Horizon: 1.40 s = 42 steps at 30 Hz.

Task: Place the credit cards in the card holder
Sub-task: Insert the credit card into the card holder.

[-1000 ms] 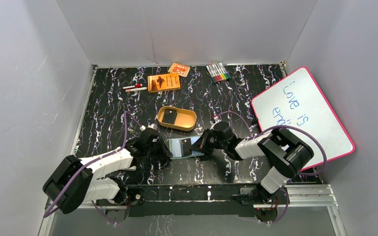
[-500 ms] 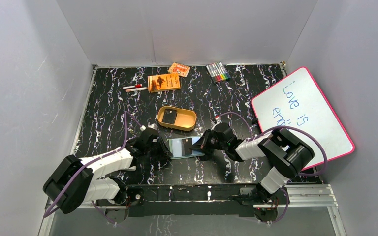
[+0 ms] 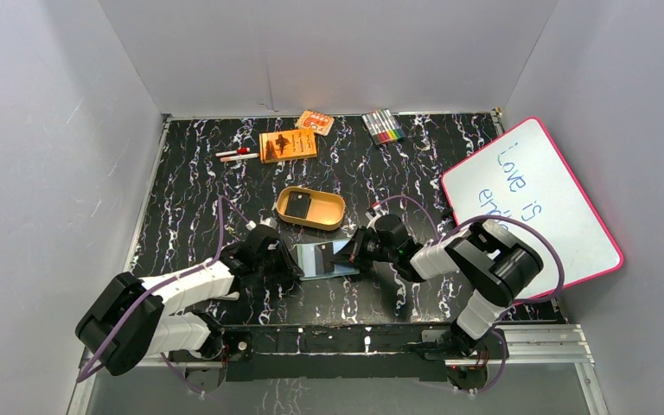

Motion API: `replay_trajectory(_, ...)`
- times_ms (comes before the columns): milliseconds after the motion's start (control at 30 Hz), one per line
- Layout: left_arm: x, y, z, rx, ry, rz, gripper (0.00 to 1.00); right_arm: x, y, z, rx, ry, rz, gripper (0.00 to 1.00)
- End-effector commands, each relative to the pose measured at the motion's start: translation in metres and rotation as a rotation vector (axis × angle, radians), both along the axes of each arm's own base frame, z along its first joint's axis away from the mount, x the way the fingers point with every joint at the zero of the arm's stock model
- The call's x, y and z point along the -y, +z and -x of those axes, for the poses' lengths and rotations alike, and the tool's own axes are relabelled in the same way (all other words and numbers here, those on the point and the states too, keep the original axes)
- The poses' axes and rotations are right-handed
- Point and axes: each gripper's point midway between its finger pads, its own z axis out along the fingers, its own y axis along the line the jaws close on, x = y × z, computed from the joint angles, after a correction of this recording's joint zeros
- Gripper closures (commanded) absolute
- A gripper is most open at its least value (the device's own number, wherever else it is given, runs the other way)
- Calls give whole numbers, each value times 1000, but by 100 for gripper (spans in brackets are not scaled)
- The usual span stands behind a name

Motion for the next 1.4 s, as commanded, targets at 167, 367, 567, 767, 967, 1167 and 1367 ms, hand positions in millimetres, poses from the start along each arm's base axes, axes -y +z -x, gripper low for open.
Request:
replay_trajectory(167, 0, -4, 5, -21, -8, -1, 84, -11, 0, 5, -8, 65, -19, 100)
replay_trajectory(367, 1, -5, 5, -27, -9, 4, 85, -14, 0, 4, -6, 64, -18, 100)
replay_trajectory(567, 2, -4, 5, -25, -9, 8, 85, -20, 0, 4, -7, 73, -19, 100)
replay_trajectory(767, 3, -4, 4, -25, -9, 15, 85, -25, 1, 6, -7, 84, -19, 100)
replay_trajectory(967, 3, -3, 5, -25, -12, 14, 85, -27, -2, 9, -6, 113, 18, 100)
replay_trajectory(1167, 1, -2, 4, -15, -2, 9, 85, -17, 4, 6, 22, 87, 79, 69)
replay_trajectory(1367, -1, -1, 4, -12, 0, 6, 85, -10, 6, 2, 42, 66, 132, 55)
